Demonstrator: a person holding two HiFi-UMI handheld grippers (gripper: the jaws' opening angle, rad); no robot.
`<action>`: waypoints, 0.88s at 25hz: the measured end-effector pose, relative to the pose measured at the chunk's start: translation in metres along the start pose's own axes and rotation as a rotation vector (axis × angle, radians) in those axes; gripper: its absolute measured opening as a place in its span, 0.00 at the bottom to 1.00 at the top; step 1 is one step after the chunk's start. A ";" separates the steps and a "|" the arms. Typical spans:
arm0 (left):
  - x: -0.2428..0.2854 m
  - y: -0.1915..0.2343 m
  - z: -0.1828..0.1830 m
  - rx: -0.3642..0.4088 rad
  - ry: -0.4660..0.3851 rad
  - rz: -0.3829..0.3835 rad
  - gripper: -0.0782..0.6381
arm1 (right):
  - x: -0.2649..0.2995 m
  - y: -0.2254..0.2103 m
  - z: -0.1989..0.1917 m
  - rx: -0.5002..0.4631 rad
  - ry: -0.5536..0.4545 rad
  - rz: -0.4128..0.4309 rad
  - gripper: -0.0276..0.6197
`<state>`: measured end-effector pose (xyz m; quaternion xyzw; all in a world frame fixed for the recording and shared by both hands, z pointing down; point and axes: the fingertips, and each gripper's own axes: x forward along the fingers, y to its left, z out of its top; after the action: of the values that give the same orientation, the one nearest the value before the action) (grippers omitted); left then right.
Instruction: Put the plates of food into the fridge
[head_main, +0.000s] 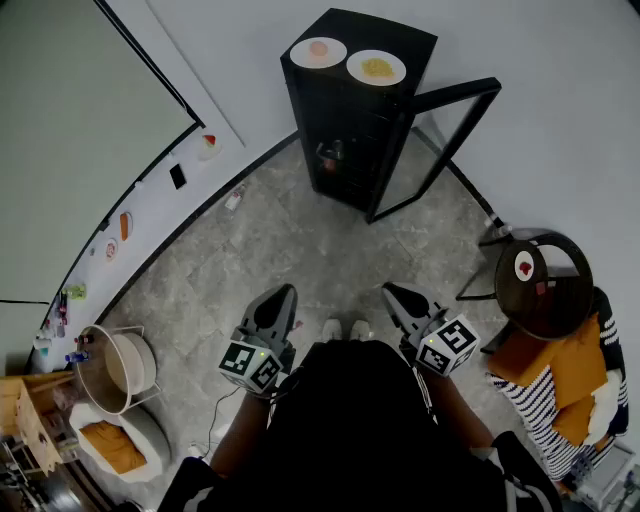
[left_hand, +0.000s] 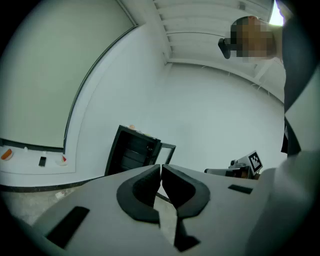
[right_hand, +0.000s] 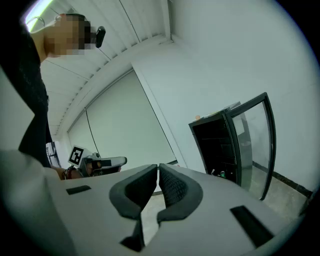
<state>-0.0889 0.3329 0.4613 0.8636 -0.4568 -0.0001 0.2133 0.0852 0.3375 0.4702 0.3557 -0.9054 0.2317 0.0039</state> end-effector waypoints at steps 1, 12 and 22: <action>0.000 -0.001 0.000 0.000 0.001 -0.003 0.15 | -0.001 0.000 0.000 -0.001 -0.001 0.000 0.09; 0.010 -0.015 -0.005 0.007 0.026 -0.012 0.15 | -0.013 -0.009 -0.003 0.027 -0.017 -0.002 0.09; 0.014 -0.018 -0.008 -0.009 0.008 0.012 0.15 | -0.025 -0.033 -0.004 0.050 -0.043 -0.006 0.09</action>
<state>-0.0654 0.3337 0.4644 0.8599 -0.4611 0.0026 0.2191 0.1243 0.3339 0.4831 0.3634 -0.8981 0.2465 -0.0238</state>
